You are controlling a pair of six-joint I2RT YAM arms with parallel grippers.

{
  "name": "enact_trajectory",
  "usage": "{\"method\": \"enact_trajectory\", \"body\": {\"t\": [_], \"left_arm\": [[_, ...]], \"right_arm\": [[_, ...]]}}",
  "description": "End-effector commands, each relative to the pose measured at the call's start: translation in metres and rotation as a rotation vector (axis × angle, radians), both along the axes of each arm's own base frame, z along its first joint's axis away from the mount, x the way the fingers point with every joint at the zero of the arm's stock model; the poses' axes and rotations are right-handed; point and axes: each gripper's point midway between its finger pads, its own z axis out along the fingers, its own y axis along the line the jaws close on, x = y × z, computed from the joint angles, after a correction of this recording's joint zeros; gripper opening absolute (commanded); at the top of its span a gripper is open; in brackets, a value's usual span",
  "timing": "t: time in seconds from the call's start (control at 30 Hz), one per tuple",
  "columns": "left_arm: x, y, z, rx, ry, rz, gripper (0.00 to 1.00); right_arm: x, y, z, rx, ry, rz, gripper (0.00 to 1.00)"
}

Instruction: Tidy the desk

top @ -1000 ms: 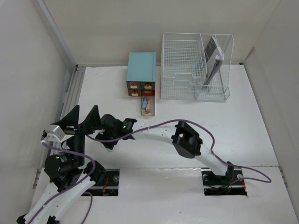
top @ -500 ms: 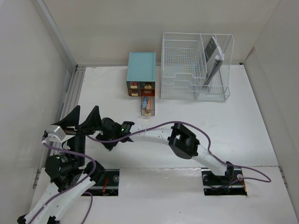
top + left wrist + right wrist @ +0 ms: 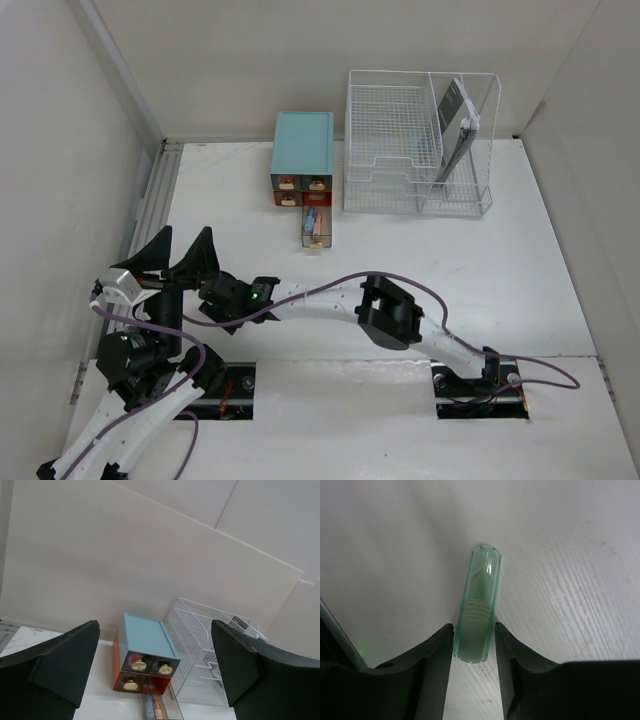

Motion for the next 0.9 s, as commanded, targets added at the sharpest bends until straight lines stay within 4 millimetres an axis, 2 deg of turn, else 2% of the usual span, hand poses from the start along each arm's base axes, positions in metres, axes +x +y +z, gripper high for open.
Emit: {"method": "enact_trajectory", "body": {"t": [0.0, 0.1, 0.13, 0.23, 0.27, 0.33, 0.37, 0.43, 0.47, 0.5, 0.53, 0.57, 0.7, 0.73, 0.77, 0.83, 0.87], "left_arm": [[-0.007, 0.004, 0.012, -0.023, -0.054, -0.006, 0.92], [-0.007, 0.004, 0.012, -0.023, -0.054, -0.006, 0.92], [-0.007, 0.004, 0.012, -0.023, -0.054, -0.006, 0.92], [-0.007, 0.004, 0.012, -0.023, -0.054, -0.006, 0.92], [-0.007, 0.004, 0.012, -0.023, -0.054, -0.006, 0.92], [-0.007, 0.004, 0.012, -0.023, -0.054, -0.006, 0.92], [-0.007, 0.004, 0.012, -0.023, -0.054, -0.006, 0.92], [-0.007, 0.004, 0.012, -0.023, -0.054, -0.006, 0.92], [-0.007, 0.004, 0.012, -0.023, -0.054, -0.006, 0.92], [-0.007, 0.004, 0.012, -0.023, -0.054, -0.006, 0.92], [-0.007, 0.004, 0.012, -0.023, -0.054, -0.006, 0.92], [-0.007, 0.004, 0.012, -0.023, -0.054, -0.006, 0.92], [-0.007, 0.004, 0.012, -0.023, -0.054, -0.006, 0.92], [-0.007, 0.004, 0.012, -0.023, -0.054, -0.006, 0.92], [-0.007, 0.004, 0.012, -0.023, -0.054, -0.006, 0.92], [-0.005, 0.002, 0.011, -0.017, -0.047, -0.006, 0.92], [-0.005, 0.002, 0.011, -0.017, -0.047, -0.006, 0.92]], "right_arm": [[0.009, -0.002, -0.009, -0.015, -0.036, -0.030, 0.44], [0.010, -0.008, -0.017, -0.041, -0.044, -0.029, 0.37], [0.011, -0.008, -0.017, -0.044, -0.049, -0.022, 0.31], [0.014, -0.015, -0.024, -0.075, -0.075, -0.021, 0.22], [0.016, -0.019, -0.024, -0.087, -0.090, -0.017, 0.16], [0.025, -0.029, -0.019, -0.110, -0.150, -0.029, 0.14], [0.029, -0.027, -0.001, -0.085, -0.190, -0.016, 0.11], [0.052, -0.038, 0.013, -0.076, -0.230, -0.050, 0.11], [0.056, -0.045, 0.014, -0.089, -0.234, -0.050, 0.10], [0.065, -0.047, 0.035, -0.063, -0.270, -0.059, 0.10], [0.081, -0.051, 0.047, -0.051, -0.303, -0.093, 0.10], [0.088, -0.054, 0.062, -0.035, -0.330, -0.098, 0.10], [0.124, -0.074, 0.089, -0.020, -0.394, -0.170, 0.10], [0.130, -0.076, 0.102, 0.002, -0.408, -0.180, 0.10], [0.145, -0.085, 0.103, -0.011, -0.420, -0.205, 0.10], [0.158, -0.092, 0.125, 0.016, -0.440, -0.230, 0.10], [0.165, -0.095, 0.127, 0.012, -0.456, -0.242, 0.10]]}}
